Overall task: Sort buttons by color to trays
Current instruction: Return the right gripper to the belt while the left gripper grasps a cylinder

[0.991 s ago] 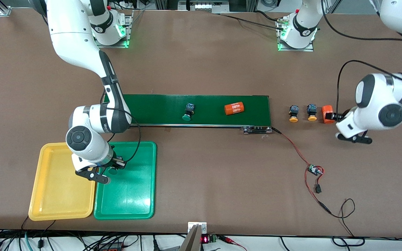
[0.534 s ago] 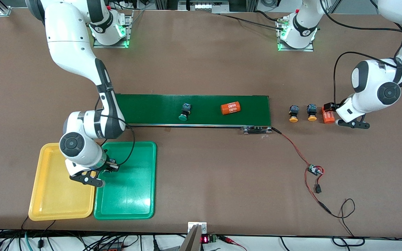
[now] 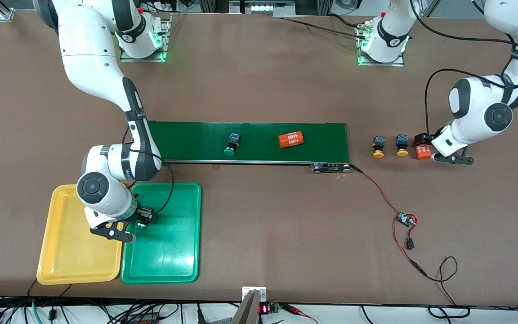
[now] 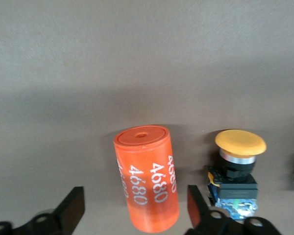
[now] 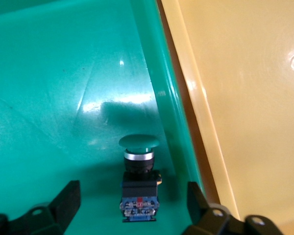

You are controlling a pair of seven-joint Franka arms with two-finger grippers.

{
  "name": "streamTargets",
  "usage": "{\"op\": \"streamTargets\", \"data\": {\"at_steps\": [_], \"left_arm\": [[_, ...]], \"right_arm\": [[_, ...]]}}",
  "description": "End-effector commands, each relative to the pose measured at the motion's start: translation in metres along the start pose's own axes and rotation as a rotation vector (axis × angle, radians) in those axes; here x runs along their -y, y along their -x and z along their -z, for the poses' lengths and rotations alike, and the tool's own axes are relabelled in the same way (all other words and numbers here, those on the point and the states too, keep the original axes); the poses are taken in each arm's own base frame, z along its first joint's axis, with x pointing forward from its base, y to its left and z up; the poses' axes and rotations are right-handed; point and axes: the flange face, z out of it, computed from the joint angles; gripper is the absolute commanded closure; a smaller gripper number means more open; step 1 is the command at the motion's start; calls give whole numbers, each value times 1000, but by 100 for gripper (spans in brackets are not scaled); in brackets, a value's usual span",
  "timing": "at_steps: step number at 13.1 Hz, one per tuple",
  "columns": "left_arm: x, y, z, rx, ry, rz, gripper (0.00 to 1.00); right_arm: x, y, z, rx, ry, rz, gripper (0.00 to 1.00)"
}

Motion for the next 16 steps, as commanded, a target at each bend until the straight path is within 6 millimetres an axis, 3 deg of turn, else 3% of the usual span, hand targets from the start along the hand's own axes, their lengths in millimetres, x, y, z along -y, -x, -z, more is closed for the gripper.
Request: {"op": "streamTargets", "data": {"at_steps": [1, 4, 6, 8, 10, 11, 13, 15, 16], "left_arm": [[2, -1, -14, -7, 21, -10, 28], [4, -1, -14, -9, 32, 8, 64], [5, -6, 1, -32, 26, 10, 81], [0, -15, 30, -58, 11, -7, 82], [-19, -33, 69, 14, 12, -57, 81], [-42, -45, 92, 56, 19, -139, 81], [-95, -58, 118, 87, 29, -324, 82], [-149, -62, 124, 77, 35, -486, 82], [-186, -60, 125, 73, 37, -587, 82]], "right_arm": [[4, 8, 34, 41, -19, 8, 0], [20, 40, 75, 123, -20, 27, 0], [18, 65, 101, 137, -44, 30, 0], [27, 101, 122, 159, -66, 51, 0], [36, 134, 135, 187, -70, 14, 0], [38, 146, 138, 197, -70, 1, 0], [52, 167, 138, 213, -61, -14, 0], [84, 191, 137, 218, -41, -45, 0], [96, 203, 129, 226, -23, -58, 0]]}}
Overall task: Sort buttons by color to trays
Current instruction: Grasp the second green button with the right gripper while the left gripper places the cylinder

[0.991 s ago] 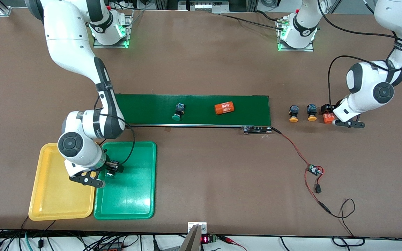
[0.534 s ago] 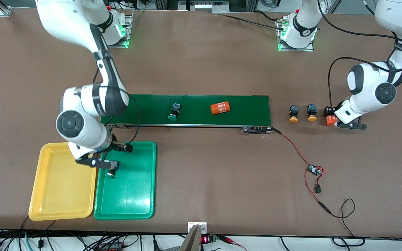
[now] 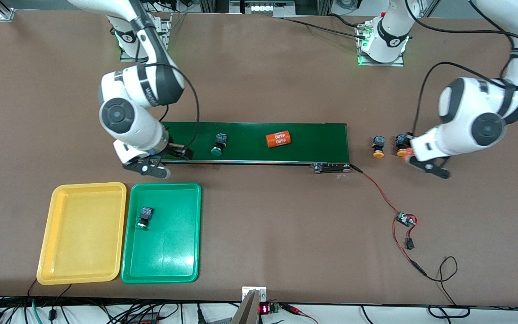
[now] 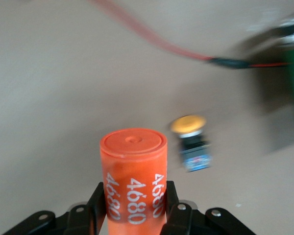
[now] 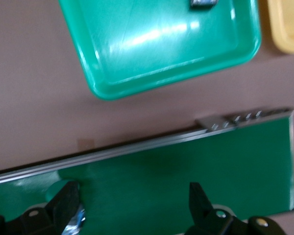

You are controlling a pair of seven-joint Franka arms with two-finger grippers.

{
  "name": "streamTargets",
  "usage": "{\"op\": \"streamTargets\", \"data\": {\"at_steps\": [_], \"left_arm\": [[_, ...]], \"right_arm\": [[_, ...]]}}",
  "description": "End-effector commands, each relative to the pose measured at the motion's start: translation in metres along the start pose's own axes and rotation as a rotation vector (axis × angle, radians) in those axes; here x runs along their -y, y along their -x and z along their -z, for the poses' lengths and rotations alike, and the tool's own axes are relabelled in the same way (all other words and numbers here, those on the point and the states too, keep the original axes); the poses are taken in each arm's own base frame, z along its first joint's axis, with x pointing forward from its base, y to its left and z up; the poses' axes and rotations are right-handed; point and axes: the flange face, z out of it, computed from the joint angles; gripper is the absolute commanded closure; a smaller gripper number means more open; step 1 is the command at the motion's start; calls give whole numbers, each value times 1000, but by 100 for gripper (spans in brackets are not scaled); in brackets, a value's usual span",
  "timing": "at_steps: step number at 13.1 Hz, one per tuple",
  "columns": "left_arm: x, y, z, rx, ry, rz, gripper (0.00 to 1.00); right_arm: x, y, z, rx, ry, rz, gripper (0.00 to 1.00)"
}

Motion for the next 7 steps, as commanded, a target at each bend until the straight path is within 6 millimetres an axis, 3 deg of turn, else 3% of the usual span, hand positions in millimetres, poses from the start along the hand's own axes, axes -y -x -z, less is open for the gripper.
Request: {"op": "streamTargets", "data": {"at_steps": [1, 2, 5, 7], "left_arm": [[-73, -30, 2, -6, 30, -257, 83], [-110, -41, 5, -16, 26, -337, 83], [-183, -67, 1, -71, 16, -547, 83], [-207, -80, -6, -137, 5, -694, 83]], "right_arm": [[31, 33, -14, 0, 15, -45, 0], [38, 38, -17, -3, 17, -56, 0], [51, 51, -29, 0, 36, -41, 0], [56, 55, -46, 10, 61, -25, 0]]}}
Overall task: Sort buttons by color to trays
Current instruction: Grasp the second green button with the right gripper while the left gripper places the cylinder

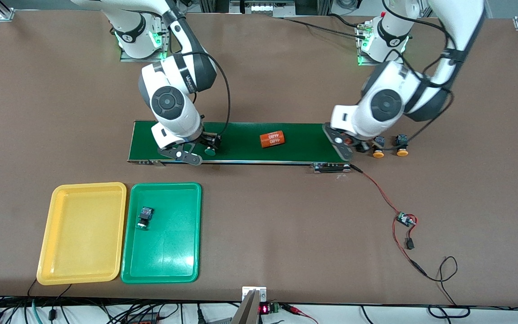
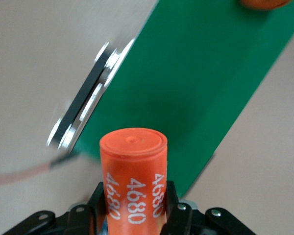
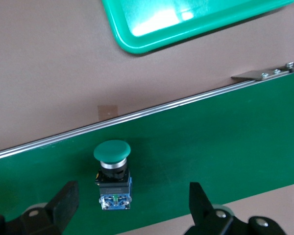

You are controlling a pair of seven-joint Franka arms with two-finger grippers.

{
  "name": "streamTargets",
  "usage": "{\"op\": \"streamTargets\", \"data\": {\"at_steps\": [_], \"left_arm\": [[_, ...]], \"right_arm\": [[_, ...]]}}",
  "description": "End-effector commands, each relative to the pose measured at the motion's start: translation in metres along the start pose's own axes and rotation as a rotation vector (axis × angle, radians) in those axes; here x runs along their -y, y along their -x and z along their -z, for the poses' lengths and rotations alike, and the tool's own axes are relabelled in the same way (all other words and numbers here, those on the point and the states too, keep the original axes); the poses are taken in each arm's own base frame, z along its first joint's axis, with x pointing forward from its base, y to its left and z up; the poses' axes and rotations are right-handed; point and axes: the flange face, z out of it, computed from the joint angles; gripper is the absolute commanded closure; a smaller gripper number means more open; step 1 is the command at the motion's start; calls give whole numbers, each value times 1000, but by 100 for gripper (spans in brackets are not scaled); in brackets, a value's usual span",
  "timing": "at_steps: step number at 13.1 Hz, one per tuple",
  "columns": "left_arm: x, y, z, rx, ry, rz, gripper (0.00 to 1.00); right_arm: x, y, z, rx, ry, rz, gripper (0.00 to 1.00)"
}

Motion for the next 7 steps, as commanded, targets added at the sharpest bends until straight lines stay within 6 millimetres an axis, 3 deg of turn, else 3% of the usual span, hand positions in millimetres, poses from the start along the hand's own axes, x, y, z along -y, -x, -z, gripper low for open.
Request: {"op": "streamTargets", "data": {"at_steps": [1, 6, 7], "left_arm": [[-1, -23, -14, -74, 7, -197, 84], [-40, -53, -39, -91, -12, -383, 85], [-42, -54, -42, -97, -15, -387, 72]], "right_arm": [[5, 5, -22, 6, 29, 0, 0], [7, 3, -61, 19, 74, 0, 0], [5, 0, -63, 17, 73, -6, 2]]}}
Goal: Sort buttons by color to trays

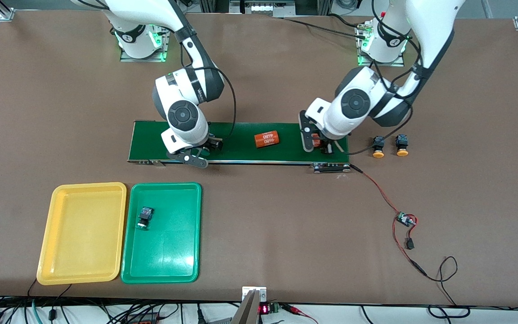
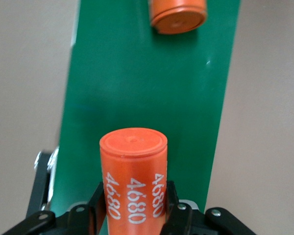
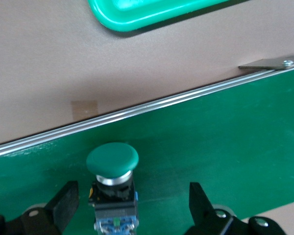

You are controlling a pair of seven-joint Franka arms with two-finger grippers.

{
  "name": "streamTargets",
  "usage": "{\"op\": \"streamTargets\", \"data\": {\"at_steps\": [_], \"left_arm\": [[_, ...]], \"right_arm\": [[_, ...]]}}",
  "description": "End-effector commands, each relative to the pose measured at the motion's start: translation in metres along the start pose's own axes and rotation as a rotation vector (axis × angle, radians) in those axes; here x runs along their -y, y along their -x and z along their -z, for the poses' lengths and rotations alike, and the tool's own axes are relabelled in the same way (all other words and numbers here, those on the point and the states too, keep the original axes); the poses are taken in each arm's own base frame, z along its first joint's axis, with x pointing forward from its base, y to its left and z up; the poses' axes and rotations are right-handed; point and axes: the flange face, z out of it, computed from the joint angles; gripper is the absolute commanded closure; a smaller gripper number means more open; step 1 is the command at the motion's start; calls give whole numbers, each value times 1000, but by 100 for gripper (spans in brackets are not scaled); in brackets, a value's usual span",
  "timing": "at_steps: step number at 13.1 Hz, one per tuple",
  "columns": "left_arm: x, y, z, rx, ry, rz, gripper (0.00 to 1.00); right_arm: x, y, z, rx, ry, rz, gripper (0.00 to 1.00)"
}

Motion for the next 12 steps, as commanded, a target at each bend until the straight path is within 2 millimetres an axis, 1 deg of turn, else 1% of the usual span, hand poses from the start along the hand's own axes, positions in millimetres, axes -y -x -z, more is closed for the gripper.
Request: {"op": "streamTargets", "data": {"at_steps": [1, 2, 3, 4, 5, 6, 7, 9, 10, 11, 12], "left_arm": [[-4, -9, -2, -10, -21, -56, 1], [-4, -8, -1, -8, -20, -53, 0], [-3, -7, 4, -6, -25, -49, 0], [-3, -6, 10, -5, -34, -46, 0], [-1, -5, 20, -10, -54, -31, 0], [1, -1, 28, 1, -59, -17, 0], [4, 8, 41, 26, -58, 14, 0], [15, 45, 73, 96, -66, 137, 0], [17, 59, 89, 116, -72, 169, 0], [18, 71, 97, 139, -64, 226, 0], [26, 94, 96, 173, -37, 318, 0]], "right_arm": [[-2, -3, -8, -5, 0, -17, 10], [-5, -6, -8, -2, 2, -23, 23], [-6, -5, -8, 0, 3, -28, 48], [-6, -6, -8, 3, 5, -31, 69], [-7, -6, -8, 4, 6, -29, 81], [-8, -7, -7, 4, 6, -32, 89], [-9, -8, -5, 3, 3, -33, 96], [-11, -11, -1, -1, -6, -38, 98], [-14, -17, 6, -9, -16, -45, 98], [-19, -27, 14, -18, -30, -50, 98], [-28, -42, 26, -34, -48, -62, 98]]}}
